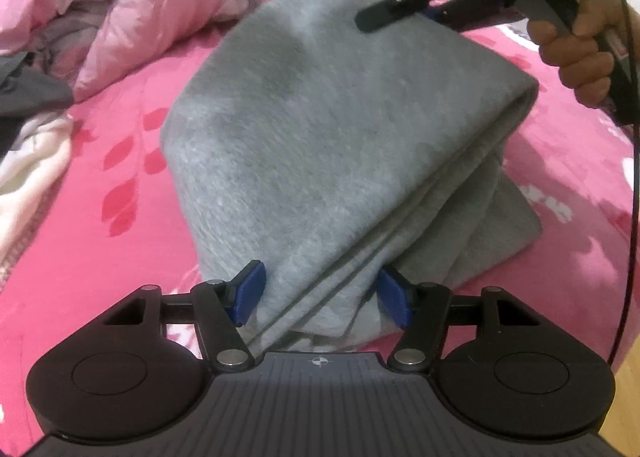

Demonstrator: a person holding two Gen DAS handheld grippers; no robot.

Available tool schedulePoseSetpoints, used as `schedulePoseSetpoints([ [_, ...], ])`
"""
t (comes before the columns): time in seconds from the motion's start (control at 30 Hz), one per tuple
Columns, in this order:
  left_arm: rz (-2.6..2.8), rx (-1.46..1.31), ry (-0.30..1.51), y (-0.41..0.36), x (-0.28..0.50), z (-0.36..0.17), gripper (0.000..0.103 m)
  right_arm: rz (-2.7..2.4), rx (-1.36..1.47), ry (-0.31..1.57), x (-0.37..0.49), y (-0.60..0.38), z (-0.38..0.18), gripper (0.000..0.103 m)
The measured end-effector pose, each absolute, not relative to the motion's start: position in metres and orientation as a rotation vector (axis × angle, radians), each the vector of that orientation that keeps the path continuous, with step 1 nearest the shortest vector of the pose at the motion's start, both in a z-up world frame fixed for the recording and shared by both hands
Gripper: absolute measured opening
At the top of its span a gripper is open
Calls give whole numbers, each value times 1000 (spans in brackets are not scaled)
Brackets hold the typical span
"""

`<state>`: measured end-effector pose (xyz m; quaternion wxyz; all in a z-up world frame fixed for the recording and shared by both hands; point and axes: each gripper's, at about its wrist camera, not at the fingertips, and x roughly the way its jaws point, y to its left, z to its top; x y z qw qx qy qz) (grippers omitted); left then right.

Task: Fold clothes

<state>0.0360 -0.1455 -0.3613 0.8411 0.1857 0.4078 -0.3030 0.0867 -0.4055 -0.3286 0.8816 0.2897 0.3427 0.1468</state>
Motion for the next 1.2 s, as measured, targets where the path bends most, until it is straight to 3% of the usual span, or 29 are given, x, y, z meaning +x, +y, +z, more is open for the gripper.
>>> schedulePoseSetpoints([
  [0.1, -671, 445, 837, -152, 31, -368, 62, 220, 695, 772, 88, -424, -376, 23],
  [0.23, -716, 493, 797, -160, 26, -372, 63, 179, 1084, 790, 69, -460, -437, 28],
  [0.43, -749, 482, 805, -154, 28, -372, 63, 101, 962, 808, 50, -460, -388, 39],
  [0.53, -776, 484, 801, -152, 29, -374, 63, 98, 879, 829, 35, -456, -368, 50],
  [0.63, -794, 472, 797, -148, 31, -375, 63, 85, 795, 882, 29, -450, -365, 57],
  [0.73, -800, 443, 805, -145, 33, -374, 63, -2, 904, 903, 22, -466, -385, 58],
  [0.9, -797, 386, 824, -139, 40, -373, 63, -77, 1126, 945, 4, -476, -420, 54],
  [0.93, -798, 380, 825, -139, 41, -373, 63, -75, 1152, 943, 2, -475, -424, 50],
  [1.0, -799, 374, 825, -138, 41, -372, 63, -59, 1174, 943, 1, -470, -427, 27],
  [1.1, -799, 359, 834, -135, 42, -371, 63, -23, 1165, 937, -1, -463, -419, 18],
  [1.2, -797, 338, 850, -132, 45, -370, 63, 16, 1199, 915, -10, -460, -410, 15],
])
